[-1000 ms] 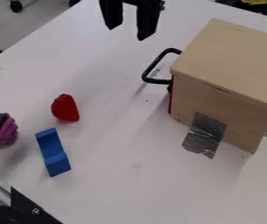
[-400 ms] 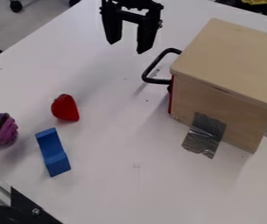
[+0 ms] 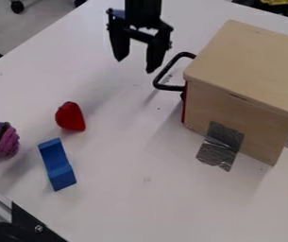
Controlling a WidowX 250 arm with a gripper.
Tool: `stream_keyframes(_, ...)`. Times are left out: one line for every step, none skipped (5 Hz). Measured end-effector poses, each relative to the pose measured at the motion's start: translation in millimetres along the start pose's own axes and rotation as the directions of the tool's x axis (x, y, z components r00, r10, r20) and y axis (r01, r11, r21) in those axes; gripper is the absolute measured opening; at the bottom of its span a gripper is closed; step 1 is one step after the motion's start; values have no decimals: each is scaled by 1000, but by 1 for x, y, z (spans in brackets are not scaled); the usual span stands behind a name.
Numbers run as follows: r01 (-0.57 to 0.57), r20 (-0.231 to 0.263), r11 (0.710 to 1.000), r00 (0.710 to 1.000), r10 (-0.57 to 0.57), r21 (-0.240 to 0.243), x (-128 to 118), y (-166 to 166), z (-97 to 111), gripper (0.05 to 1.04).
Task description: Open the drawer
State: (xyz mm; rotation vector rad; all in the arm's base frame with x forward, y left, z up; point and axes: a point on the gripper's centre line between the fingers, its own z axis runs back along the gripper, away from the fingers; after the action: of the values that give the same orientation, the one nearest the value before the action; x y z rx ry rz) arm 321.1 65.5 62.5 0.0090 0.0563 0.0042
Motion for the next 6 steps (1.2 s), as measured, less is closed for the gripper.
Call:
stream_keyframes(-9, 24, 1000, 1000, 9, 4, 3, 0, -2, 1000)
stream_keyframes(-19, 23, 1000, 1000, 19, -8, 3, -1, -3, 1000)
stream_keyframes(-34, 20, 999, 999, 35, -18, 3, -3, -4, 1000)
stream_keyframes(-50, 17, 998, 999, 50, -26, 7, -3, -6, 1000)
stream_keyframes(-66, 26, 997, 997, 66, -26, 11, -2, -5, 1000)
stream_keyframes(-73, 22, 997, 997, 74, -20, 15, 0, -10, 1000)
